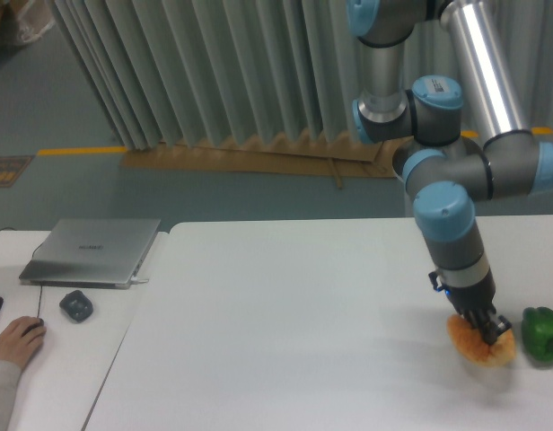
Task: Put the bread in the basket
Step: 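Close the gripper on the orange bread, then lift the bread and carry it away past the green pepper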
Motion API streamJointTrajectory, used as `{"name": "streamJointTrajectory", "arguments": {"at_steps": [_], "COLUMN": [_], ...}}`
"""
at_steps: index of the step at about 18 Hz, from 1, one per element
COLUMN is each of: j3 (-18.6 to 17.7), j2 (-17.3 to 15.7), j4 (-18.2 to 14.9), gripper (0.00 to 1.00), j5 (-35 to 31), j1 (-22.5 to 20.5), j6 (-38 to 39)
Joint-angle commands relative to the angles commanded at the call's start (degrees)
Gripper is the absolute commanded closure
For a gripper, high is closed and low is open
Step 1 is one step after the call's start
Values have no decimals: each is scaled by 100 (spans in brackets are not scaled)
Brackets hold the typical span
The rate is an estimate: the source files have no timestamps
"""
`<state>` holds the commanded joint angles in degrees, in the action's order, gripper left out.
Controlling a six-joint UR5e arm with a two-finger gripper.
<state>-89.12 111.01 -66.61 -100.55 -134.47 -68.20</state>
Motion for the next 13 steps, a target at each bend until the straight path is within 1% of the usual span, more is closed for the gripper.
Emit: {"name": "streamJointTrajectory", "arguments": {"at_steps": [1, 2, 3, 5, 8, 10, 13], "j3": [0, 9, 9, 9, 26, 26, 53], "j2": [-131, -289, -403, -562, -659, -712, -712], "j4": [-210, -508, -702, -931, -1178, -1205, -1196], "gripper": [75, 75, 75, 75, 75, 75, 75], "j5": [17, 61, 288, 596, 641, 773, 791], "j1": [-78, -175, -298, -544, -869, -1072, -1239], "j6": [-166, -350, -605, -974, -1589, -2003, -2215]}}
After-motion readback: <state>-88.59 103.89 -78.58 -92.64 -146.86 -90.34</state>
